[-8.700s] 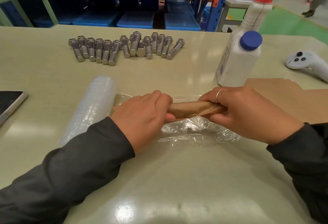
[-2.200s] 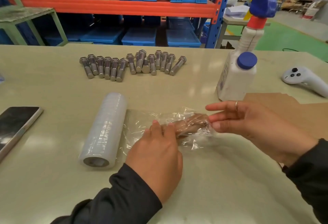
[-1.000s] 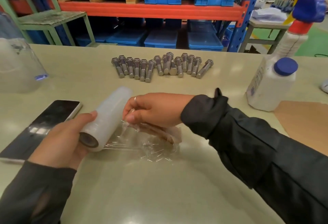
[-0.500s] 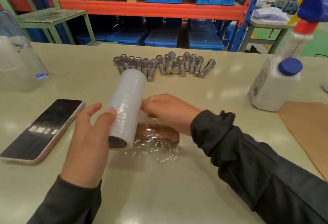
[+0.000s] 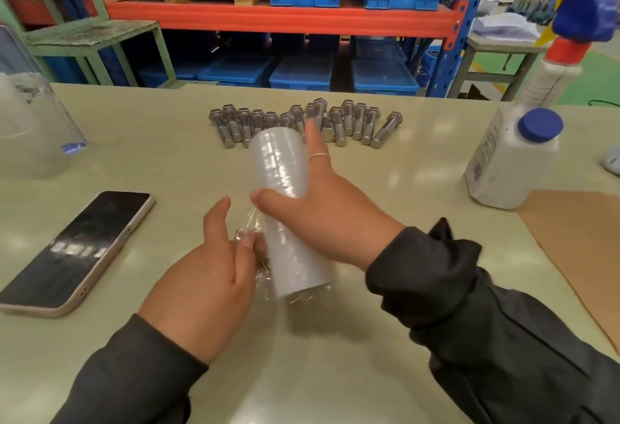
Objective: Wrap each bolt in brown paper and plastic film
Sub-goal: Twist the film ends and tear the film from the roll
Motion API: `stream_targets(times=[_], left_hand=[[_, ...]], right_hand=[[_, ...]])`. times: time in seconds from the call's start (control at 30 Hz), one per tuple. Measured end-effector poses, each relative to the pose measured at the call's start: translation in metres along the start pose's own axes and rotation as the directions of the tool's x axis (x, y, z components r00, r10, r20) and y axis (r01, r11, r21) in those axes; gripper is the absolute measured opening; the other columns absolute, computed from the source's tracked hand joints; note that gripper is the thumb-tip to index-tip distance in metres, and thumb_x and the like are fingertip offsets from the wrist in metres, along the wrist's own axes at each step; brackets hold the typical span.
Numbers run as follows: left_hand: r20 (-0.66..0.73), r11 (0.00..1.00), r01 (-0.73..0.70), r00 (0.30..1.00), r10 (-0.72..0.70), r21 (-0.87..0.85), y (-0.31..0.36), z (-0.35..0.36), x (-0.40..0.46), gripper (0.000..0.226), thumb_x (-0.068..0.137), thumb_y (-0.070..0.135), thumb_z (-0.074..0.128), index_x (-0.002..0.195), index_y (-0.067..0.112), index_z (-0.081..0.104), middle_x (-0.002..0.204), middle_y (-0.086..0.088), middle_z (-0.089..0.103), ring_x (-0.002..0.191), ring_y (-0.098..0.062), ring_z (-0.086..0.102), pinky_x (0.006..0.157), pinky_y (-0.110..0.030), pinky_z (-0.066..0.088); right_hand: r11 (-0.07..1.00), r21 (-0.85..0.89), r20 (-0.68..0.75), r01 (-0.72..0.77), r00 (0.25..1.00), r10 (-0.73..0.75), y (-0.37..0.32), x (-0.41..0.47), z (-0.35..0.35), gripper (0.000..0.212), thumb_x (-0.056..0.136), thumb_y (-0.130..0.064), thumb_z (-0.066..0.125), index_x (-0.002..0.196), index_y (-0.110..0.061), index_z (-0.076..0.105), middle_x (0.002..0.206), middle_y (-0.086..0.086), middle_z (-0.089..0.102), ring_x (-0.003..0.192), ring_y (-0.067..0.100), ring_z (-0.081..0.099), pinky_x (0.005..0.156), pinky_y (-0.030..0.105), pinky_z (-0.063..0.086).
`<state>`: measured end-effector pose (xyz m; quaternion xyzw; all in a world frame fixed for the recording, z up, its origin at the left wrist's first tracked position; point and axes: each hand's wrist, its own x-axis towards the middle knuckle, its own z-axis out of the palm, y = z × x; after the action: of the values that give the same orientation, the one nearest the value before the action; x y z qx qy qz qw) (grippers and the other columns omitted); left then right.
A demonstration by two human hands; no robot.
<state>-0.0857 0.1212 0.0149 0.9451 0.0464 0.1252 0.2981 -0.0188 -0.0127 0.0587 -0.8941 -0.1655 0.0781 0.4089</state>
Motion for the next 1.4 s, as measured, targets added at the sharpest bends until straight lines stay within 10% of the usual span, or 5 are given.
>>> stream_targets(times=[0.23, 0.47, 0.8, 1.17, 1.4], left_hand=[[0.044, 0.896, -0.138, 0.990, 0.131, 0.421, 0.000, 0.007, 0.007, 0.060, 0.094, 0.046, 0.031, 0.130, 0.023, -0.011, 0.098, 0.012, 0.068, 0.074, -0.010, 0.065, 0.059, -0.027, 0.048], [0.223, 0.764, -0.268, 0.961, 0.166, 0.587, 0.012, 0.002, 0.031, 0.059, 0.085, 0.062, 0.042, 0.127, 0.025, 0.021, 0.110, 0.009, 0.060, 0.098, -0.016, 0.057, 0.066, -0.027, 0.041], [0.728, 0.894, -0.448, 0.619, 0.294, 0.021, 0.020, 0.006, 0.073, 0.065, 0.083, 0.025, 0.064, 0.140, 0.033, 0.033, 0.138, 0.009, 0.033, 0.118, -0.005, 0.039, 0.100, -0.013, 0.030], [0.306, 0.691, -0.646, 0.763, 0.569, 0.325, 0.007, 0.029, 0.047, 0.023, 0.064, 0.003, 0.078, 0.083, 0.000, 0.065, 0.102, -0.023, 0.063, 0.105, -0.046, 0.057, 0.090, -0.054, 0.042], [0.077, 0.811, -0.584, 0.811, 0.579, 0.050, 0.027, 0.022, 0.034, 0.018, 0.079, 0.005, 0.052, 0.096, 0.003, 0.057, 0.074, 0.007, 0.057, 0.061, -0.010, 0.051, 0.048, -0.021, 0.035]], right_hand=[[0.872, -0.474, -0.066, -0.122, 0.993, 0.102, 0.032, -0.038, -0.040, 0.057, 0.090, -0.063, 0.032, 0.132, -0.065, -0.005, 0.119, 0.009, 0.036, 0.067, 0.019, 0.047, 0.061, 0.030, 0.038], [0.796, -0.555, -0.054, -0.242, 0.965, 0.256, 0.051, -0.039, -0.037, 0.055, 0.086, -0.070, 0.029, 0.138, -0.056, 0.017, 0.128, 0.012, 0.044, 0.114, 0.029, 0.048, 0.079, 0.032, 0.035], [0.902, -0.339, -0.008, -0.266, 0.960, 0.280, 0.059, -0.035, -0.025, 0.044, 0.093, -0.054, 0.035, 0.137, -0.052, 0.030, 0.129, 0.011, 0.041, 0.118, 0.027, 0.044, 0.080, 0.028, 0.030], [0.907, -0.332, 0.085, -0.261, 0.949, 0.304, 0.046, -0.028, -0.029, 0.079, 0.060, -0.068, 0.069, 0.130, -0.049, 0.039, 0.108, -0.001, 0.022, 0.092, 0.019, 0.042, 0.078, 0.024, 0.036], [0.990, -0.056, 0.065, -0.129, 0.989, 0.132, 0.051, -0.056, -0.059, 0.070, 0.041, -0.074, 0.061, 0.108, -0.064, 0.045, 0.120, -0.008, 0.037, 0.092, 0.003, 0.048, 0.071, 0.008, 0.038]])
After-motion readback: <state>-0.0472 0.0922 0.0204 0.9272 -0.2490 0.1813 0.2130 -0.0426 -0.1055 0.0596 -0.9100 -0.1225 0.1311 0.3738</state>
